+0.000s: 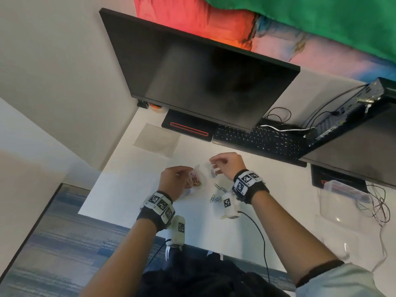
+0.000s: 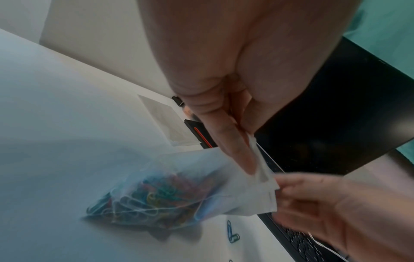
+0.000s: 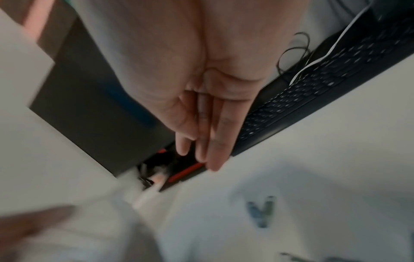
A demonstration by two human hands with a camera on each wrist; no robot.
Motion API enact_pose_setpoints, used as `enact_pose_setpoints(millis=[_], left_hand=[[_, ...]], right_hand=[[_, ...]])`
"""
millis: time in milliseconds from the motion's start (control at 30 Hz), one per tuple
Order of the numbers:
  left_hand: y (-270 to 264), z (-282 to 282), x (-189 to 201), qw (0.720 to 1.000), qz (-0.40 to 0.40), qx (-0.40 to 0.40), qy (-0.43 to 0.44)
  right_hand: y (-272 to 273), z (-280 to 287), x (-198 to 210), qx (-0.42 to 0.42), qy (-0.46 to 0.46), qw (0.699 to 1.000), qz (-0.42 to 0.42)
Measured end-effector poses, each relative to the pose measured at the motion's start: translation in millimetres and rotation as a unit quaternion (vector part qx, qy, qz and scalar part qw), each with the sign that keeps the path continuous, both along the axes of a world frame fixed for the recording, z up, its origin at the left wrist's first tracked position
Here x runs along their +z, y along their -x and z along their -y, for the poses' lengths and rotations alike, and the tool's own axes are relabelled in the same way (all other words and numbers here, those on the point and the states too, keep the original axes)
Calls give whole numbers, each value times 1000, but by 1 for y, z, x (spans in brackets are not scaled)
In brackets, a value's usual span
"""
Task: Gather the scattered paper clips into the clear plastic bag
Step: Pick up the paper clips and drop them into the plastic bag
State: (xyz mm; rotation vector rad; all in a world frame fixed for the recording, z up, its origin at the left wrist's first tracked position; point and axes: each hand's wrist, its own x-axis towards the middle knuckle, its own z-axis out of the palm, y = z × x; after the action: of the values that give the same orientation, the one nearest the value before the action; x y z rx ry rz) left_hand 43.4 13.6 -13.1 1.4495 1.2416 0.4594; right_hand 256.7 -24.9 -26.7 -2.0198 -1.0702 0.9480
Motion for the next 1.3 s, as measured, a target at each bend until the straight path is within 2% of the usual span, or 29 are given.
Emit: enact_pose_setpoints(millis=[67, 167, 200, 300, 367, 533, 667, 733, 833, 867, 933, 1000, 1133, 1200, 1300], left_hand=[[5, -1, -1, 1000, 2, 4, -1], [11, 0, 3, 1000, 16, 13, 10], [13, 0, 3, 1000, 16, 18, 12], [20, -4, 0, 1000, 13, 26, 12], [21, -5, -2, 999, 15, 27, 17], [9, -2, -5, 999, 28, 26, 18], [0, 4, -6, 999, 28, 10, 22], [-3, 7, -7, 999, 23, 4, 22], [-3, 9, -9, 1000, 12, -10, 9], [-4, 9, -10, 1000, 12, -15, 7], [-5, 10, -9, 1000, 13, -11, 11], [-6, 11, -7, 1000, 10, -7, 12], [-9, 12, -6, 1000, 1, -12, 14], [-10, 12, -6, 1000, 0, -8, 21], [-12, 12, -5, 1000, -1, -7, 23]], right_hand=[[-14, 0, -24, 60, 43, 989, 131], [-10, 12, -66, 217, 127, 946, 203], [-6, 18, -77, 255, 125, 933, 220], [3, 45, -96, 357, 34, 887, 290], [1, 68, -96, 403, 12, 861, 309], [-12, 113, -87, 498, 45, 807, 315], [-13, 128, -95, 532, 44, 768, 355], [-13, 133, -99, 516, 45, 780, 352], [-5, 129, -87, 414, 1, 842, 346], [-2, 128, -81, 400, -1, 854, 333], [2, 126, -81, 430, -8, 834, 347], [3, 119, -80, 445, 47, 832, 327], [5, 96, -77, 432, 147, 819, 347], [4, 85, -73, 400, 165, 829, 355], [-8, 71, -60, 312, 195, 869, 331]])
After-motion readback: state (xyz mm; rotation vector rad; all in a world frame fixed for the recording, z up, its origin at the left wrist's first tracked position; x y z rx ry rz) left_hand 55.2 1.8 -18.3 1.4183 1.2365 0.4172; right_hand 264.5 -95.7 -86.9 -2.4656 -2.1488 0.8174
